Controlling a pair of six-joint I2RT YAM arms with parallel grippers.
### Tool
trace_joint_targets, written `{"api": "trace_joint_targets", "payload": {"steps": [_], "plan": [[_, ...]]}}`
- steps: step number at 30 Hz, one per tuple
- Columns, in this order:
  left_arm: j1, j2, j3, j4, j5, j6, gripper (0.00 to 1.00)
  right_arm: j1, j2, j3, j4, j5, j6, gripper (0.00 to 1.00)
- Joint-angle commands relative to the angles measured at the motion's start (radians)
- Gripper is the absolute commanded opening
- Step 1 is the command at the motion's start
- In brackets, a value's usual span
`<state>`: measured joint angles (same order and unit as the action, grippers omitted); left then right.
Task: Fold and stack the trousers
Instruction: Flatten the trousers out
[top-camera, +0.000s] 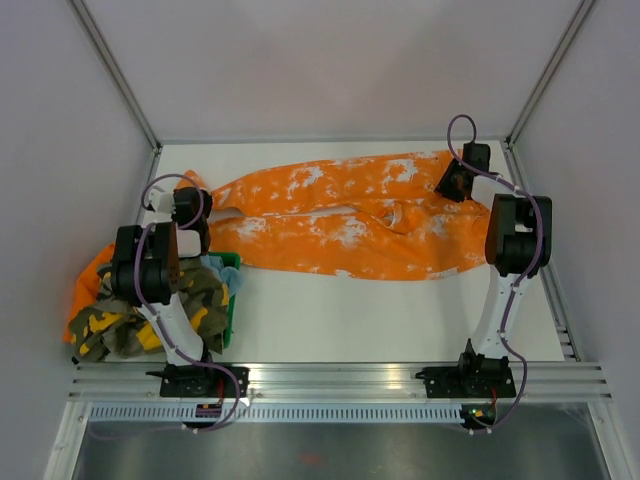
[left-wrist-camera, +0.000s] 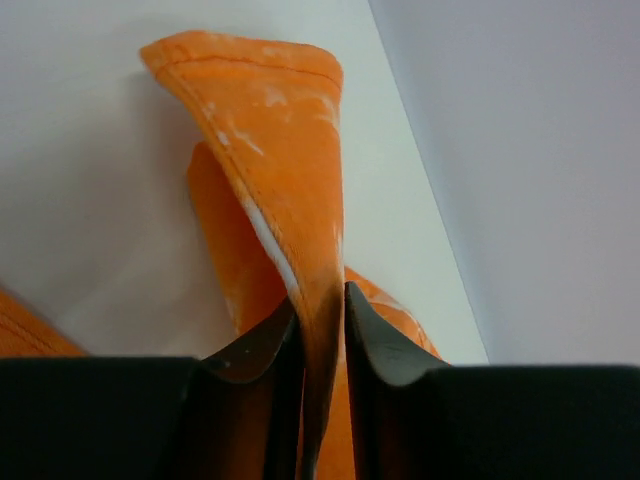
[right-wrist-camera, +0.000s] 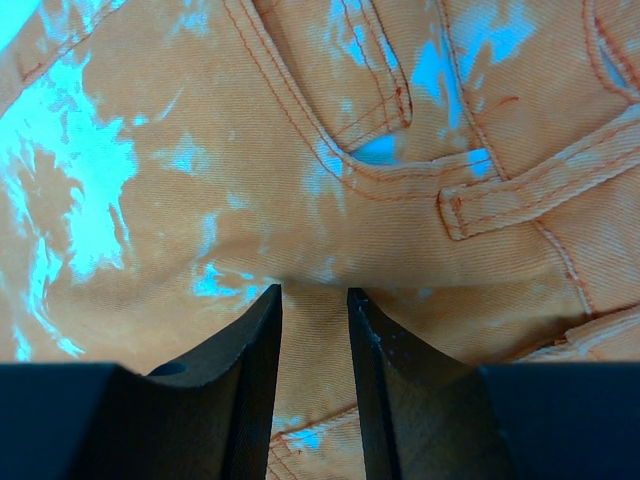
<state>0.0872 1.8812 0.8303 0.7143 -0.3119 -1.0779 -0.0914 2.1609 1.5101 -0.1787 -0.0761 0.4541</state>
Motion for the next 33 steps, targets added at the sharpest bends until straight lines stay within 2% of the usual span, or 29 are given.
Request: {"api": "trace_joint_targets", "payload": {"steps": [1,3,4,5,8,9,11,12,14,15,16,17,18,19,20,21,22,23,24,28,33], "plan": [[0.002,-0.099,-0.01,0.132,0.031,-0.07,0.28,0.013,-0.027,-0.004,-0.01,-0.04,-0.018,0.4],[0.002,-0.16,-0.02,0.102,0.062,-0.068,0.52,0.013,-0.041,0.012,-0.022,-0.063,-0.038,0.41],[0.002,-0.218,-0.036,0.077,0.06,-0.085,0.88,0.013,-0.042,0.042,-0.034,-0.085,-0.055,0.42],[0.0,-0.252,-0.04,0.013,0.054,-0.086,0.99,0.019,-0.044,0.059,-0.071,-0.09,-0.066,0.45],[0.0,-0.377,-0.01,-0.125,0.036,-0.022,1.0,0.036,-0.056,0.117,-0.123,-0.083,-0.112,0.47],[-0.004,-0.405,0.036,-0.236,0.028,0.042,1.0,0.042,-0.062,0.134,-0.13,-0.071,-0.121,0.47],[-0.018,-0.444,0.091,-0.311,0.031,0.154,0.99,0.054,-0.081,0.142,-0.136,-0.062,-0.14,0.48],[-0.036,-0.439,0.158,-0.346,0.048,0.293,0.98,0.059,-0.087,0.145,-0.134,-0.059,-0.143,0.48],[-0.044,-0.395,0.264,-0.438,0.161,0.405,0.9,0.074,-0.09,0.16,-0.127,-0.053,-0.153,0.48],[-0.058,-0.317,0.411,-0.614,0.195,0.479,0.83,0.079,-0.085,0.185,-0.127,-0.05,-0.167,0.48],[-0.067,-0.268,0.484,-0.703,0.201,0.51,0.82,0.087,-0.063,0.205,-0.146,-0.048,-0.175,0.48],[-0.073,-0.163,0.556,-0.79,0.207,0.57,0.74,0.087,-0.047,0.226,-0.157,-0.047,-0.186,0.47],[-0.081,-0.109,0.689,-0.946,0.203,0.581,0.69,0.087,-0.03,0.264,-0.163,-0.044,-0.187,0.45],[-0.107,-0.056,0.738,-1.007,0.197,0.582,0.64,0.087,0.008,0.278,-0.163,-0.044,-0.19,0.39],[-0.107,-0.007,0.785,-1.057,0.203,0.581,0.5,0.087,0.032,0.294,-0.169,-0.039,-0.192,0.36],[-0.109,0.074,0.846,-1.103,0.198,0.56,0.41,0.087,0.057,0.338,-0.18,-0.036,-0.19,0.31],[-0.109,0.105,0.862,-1.157,0.195,0.55,0.3,0.087,0.11,0.364,-0.212,-0.03,-0.187,0.21],[-0.11,0.142,0.863,-1.173,0.174,0.517,0.08,0.087,0.138,0.405,-0.226,-0.007,-0.184,0.17],[-0.11,0.153,0.851,-1.178,0.168,0.498,0.02,0.087,0.158,0.418,-0.24,0.005,-0.184,0.14],[-0.11,0.196,0.819,-1.205,0.137,0.421,0.02,0.113,0.206,0.407,-0.255,0.07,-0.172,0.01],[-0.106,0.266,0.851,-1.245,0.115,0.325,0.02,0.113,0.221,0.366,-0.248,0.145,-0.161,0.01]]}}
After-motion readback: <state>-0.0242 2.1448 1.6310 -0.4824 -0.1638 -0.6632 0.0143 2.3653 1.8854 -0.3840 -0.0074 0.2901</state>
